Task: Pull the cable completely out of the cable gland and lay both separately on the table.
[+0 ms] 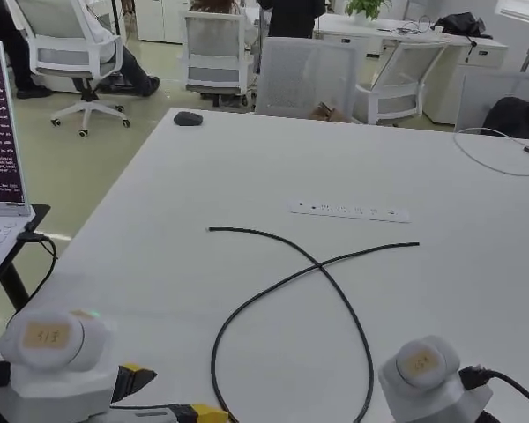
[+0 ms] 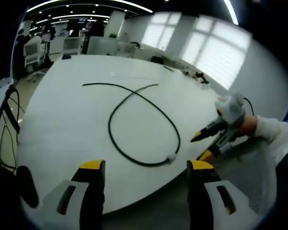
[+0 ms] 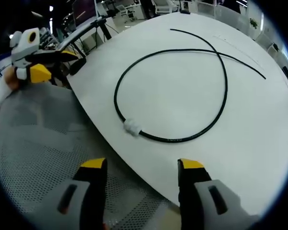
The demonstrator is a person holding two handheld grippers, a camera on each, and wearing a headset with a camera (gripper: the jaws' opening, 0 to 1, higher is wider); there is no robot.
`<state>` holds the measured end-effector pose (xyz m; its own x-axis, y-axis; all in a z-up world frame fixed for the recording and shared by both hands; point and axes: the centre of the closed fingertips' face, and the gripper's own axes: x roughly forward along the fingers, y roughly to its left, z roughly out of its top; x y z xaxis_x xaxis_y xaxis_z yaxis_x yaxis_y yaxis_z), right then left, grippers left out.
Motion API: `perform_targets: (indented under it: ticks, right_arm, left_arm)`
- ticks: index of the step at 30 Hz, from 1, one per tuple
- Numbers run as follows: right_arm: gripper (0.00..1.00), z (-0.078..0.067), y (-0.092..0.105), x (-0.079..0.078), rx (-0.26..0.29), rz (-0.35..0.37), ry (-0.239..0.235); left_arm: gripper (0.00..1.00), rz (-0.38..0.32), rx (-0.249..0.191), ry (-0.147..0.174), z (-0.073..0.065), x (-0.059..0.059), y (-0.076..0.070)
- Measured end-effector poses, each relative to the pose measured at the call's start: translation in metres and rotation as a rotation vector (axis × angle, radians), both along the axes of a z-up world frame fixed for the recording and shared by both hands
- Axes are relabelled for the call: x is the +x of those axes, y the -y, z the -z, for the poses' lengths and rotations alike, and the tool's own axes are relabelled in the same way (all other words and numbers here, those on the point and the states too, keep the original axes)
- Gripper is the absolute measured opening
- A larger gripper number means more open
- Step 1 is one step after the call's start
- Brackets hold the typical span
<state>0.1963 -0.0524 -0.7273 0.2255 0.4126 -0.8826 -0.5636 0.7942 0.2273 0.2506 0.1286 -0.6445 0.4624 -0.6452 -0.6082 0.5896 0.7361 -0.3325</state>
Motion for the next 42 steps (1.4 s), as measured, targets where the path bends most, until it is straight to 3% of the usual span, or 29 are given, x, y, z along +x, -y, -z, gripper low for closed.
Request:
perform_targets:
  ticks: [4,12,17,25,33,42]
  right_arm:
    - [0.60,-0.008,-0.006,0.010,0.013,-0.023,0.067]
    - [0.57,-0.014,-0.014,0.018,0.008,-0.089,0.139]
    - [0.50,-0.016,-0.024,0.022,0.014,-0.173,0.187]
    - [0.34,-0.013,-0.031,0.029,-0.057,-0.469,0.313]
    - [0.27,0.005,-0.042,0.019,-0.061,-0.639,0.314]
    - [0.24,0.026,-0.042,0.025,-0.067,-0.675,0.304]
  left_arm:
    - [0.69,-0.001,0.002,0.000,0.000,0.000,-0.001]
    - [0.68,0.010,0.007,-0.005,0.002,-0.001,0.000]
    - [0.68,0.009,0.004,-0.011,0.003,-0.002,0.000]
    - [0.68,0.014,0.002,-0.014,0.002,-0.003,0.001]
    - [0.67,0.014,0.003,-0.019,0.003,-0.004,0.001]
    - [0.67,0.009,0.007,-0.027,0.005,-0.004,0.000]
